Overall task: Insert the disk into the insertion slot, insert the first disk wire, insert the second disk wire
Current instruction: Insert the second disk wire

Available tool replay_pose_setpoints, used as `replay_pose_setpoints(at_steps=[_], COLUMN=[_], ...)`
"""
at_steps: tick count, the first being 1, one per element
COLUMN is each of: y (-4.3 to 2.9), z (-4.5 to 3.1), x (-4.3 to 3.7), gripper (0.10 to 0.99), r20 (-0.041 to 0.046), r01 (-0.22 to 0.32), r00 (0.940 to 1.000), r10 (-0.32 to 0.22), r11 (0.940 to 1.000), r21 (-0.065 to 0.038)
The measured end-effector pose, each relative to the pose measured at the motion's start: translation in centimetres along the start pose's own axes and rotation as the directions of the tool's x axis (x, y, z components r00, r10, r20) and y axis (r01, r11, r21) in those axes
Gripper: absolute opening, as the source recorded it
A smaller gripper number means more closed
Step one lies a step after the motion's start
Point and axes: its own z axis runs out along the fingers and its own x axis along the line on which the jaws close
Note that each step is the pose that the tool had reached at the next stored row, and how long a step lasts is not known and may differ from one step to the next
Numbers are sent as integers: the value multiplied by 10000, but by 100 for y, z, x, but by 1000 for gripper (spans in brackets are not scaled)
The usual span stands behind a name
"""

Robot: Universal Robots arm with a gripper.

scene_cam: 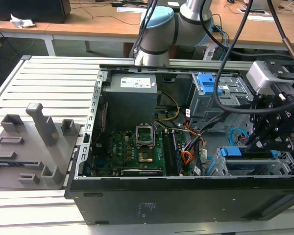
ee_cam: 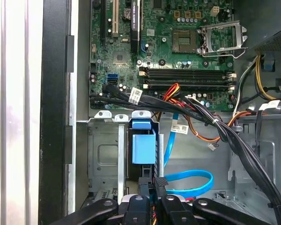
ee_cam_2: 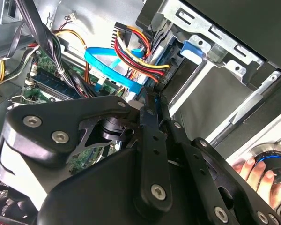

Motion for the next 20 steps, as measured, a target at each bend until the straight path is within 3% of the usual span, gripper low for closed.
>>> replay_pose_setpoints(at_steps=[7, 9, 12, 15, 20], y=[-8, -8, -8, -2, 12], z=[44, 47, 38, -59, -299], x=[1, 2, 1, -2, -9], gripper=[165, 239, 239, 239, 239], r20=[1, 2, 0, 0, 0], r01=[0, -1, -1, -1, -1], r00=[10000, 10000, 10000, 10000, 10000], r10=[0, 1, 1, 1, 1], r11=[10000, 10000, 10000, 10000, 10000], r21=[-3, -3, -3, -2, -2])
